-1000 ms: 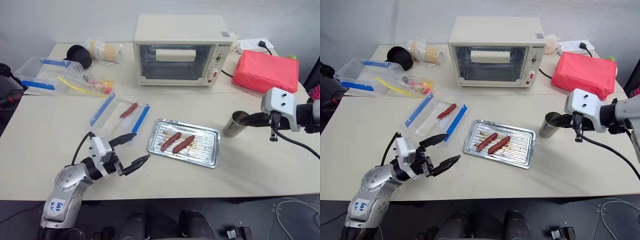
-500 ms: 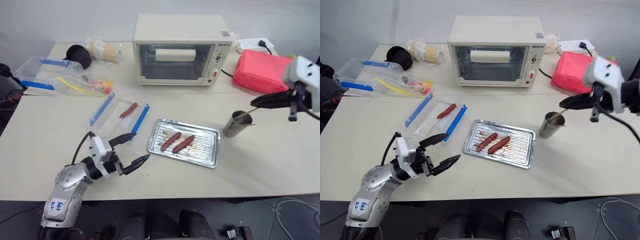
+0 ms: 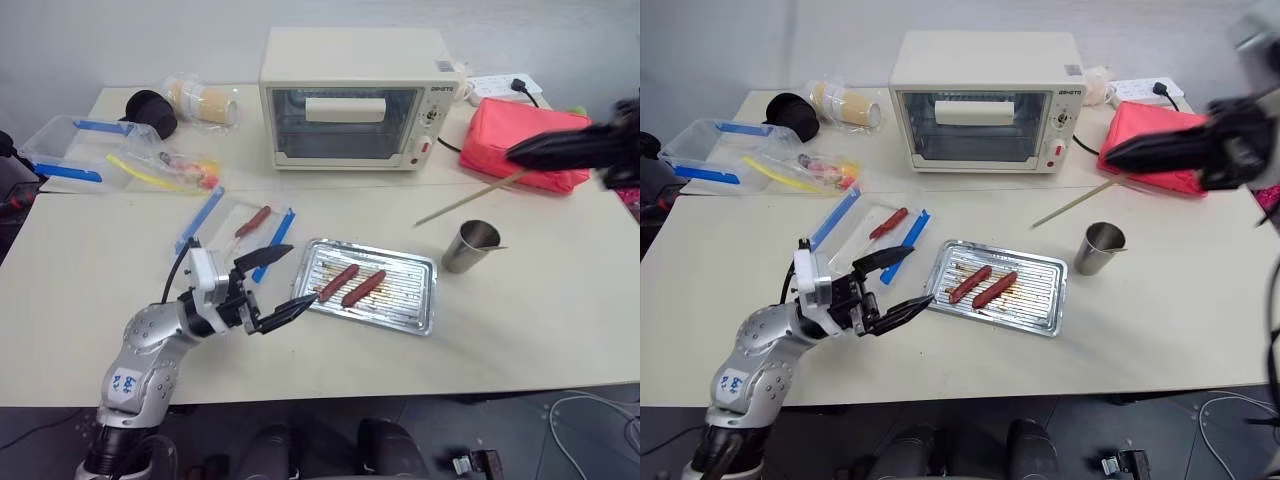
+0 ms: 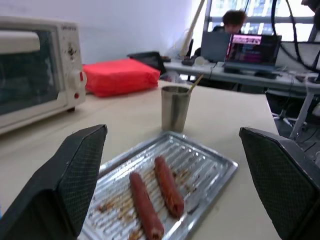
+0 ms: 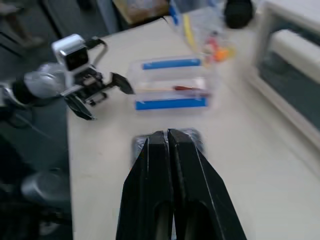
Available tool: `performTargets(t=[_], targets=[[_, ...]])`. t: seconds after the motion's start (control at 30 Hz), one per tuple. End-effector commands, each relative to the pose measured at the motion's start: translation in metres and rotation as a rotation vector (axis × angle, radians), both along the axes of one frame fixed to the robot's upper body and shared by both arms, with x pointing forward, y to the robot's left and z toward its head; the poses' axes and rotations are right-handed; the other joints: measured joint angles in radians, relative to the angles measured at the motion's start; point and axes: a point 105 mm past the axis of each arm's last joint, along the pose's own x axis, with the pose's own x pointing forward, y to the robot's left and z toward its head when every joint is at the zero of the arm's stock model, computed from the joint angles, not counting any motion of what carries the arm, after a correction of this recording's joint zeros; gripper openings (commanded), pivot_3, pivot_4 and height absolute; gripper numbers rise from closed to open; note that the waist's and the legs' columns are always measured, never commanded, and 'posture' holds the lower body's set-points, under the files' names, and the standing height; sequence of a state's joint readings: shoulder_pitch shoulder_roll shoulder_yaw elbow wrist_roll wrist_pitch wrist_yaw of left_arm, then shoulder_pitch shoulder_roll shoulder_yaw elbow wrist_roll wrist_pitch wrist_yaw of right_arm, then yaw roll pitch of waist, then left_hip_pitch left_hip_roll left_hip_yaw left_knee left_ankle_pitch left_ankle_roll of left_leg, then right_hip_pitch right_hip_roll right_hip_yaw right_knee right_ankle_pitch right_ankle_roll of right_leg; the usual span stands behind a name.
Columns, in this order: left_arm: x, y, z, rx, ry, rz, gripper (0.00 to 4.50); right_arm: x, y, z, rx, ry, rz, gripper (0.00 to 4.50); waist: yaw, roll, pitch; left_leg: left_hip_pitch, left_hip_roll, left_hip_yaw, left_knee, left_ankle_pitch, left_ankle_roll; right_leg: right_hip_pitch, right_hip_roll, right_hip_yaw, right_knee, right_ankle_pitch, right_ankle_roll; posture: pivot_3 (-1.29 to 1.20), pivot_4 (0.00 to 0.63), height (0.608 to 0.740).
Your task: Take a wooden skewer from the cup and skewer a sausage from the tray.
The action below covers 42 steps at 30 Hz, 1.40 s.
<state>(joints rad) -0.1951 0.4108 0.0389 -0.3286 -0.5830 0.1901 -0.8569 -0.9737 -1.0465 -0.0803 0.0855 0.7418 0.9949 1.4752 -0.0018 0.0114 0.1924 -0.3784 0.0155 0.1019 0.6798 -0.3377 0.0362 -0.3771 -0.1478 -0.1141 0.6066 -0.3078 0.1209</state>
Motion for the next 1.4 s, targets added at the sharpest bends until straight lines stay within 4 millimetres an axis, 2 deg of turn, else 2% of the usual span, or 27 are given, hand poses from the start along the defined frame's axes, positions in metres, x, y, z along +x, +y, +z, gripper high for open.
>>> performTargets(t=[0.03,0.2,0.47,0.93,1.2,1.3,1.4], targets=[[0.003,-0.018,0.011,-0.052,-0.025,-0.077,4.5,-0.008,0.027,0.003,0.119,-0.026,0.095,0.01,0.003,0.0,0.0,0.0,0.0,0.0,0.0,0.0,0.0,0.0,0.001,-0.001,0.0,0.0,0.0,0.0,0.15,0.74],[0.004,-0.037,0.039,-0.203,-0.039,-0.165,4.5,-0.004,0.046,-0.013,0.181,-0.01,0.12,0.01,0.02,0.0,0.0,-0.01,-0.004,-0.003,0.005,0.003,0.004,-0.005,0.004,-0.012,0.001,0.002,0.004,0.0,0.15,0.74],[0.003,-0.048,0.042,-0.207,-0.045,-0.202,4.5,-0.006,0.056,-0.018,0.242,0.013,0.128,0.01,0.024,0.0,0.0,-0.011,-0.005,-0.004,0.006,0.004,0.006,-0.005,0.004,-0.014,0.002,0.003,0.005,0.0,0.15,0.74],[0.007,-0.051,0.043,-0.224,-0.053,-0.172,0.11,-0.007,0.062,-0.019,0.284,0.035,0.127,0.0,0.025,0.0,0.0,-0.011,-0.005,-0.005,0.006,0.004,0.006,-0.004,0.004,-0.015,0.001,0.003,0.005,0.0,0.15,0.74],[0.013,-0.043,0.047,-0.257,-0.043,-0.118,0.02,-0.001,0.056,-0.021,0.34,0.072,0.061,0.0,0.026,0.0,0.0,-0.011,-0.005,-0.005,0.006,0.004,0.006,-0.004,0.004,-0.015,0.001,0.003,0.005,0.0,0.15,0.74],[0.015,-0.033,0.047,-0.238,-0.046,-0.085,0.0,0.004,0.044,-0.033,0.297,0.014,-0.011,0.62,0.026,-0.001,0.0,-0.011,-0.005,-0.006,0.006,0.004,0.006,-0.002,0.004,-0.016,0.0,0.003,0.005,0.0,0.15,0.74],[0.014,-0.016,0.044,-0.196,-0.043,-0.039,0.0,0.0,0.033,-0.049,0.222,-0.043,-0.039,1.61,0.025,0.0,0.0,-0.011,-0.005,-0.007,0.006,0.004,0.006,-0.002,0.004,-0.017,-0.001,0.003,0.005,0.0,0.15,0.74]])
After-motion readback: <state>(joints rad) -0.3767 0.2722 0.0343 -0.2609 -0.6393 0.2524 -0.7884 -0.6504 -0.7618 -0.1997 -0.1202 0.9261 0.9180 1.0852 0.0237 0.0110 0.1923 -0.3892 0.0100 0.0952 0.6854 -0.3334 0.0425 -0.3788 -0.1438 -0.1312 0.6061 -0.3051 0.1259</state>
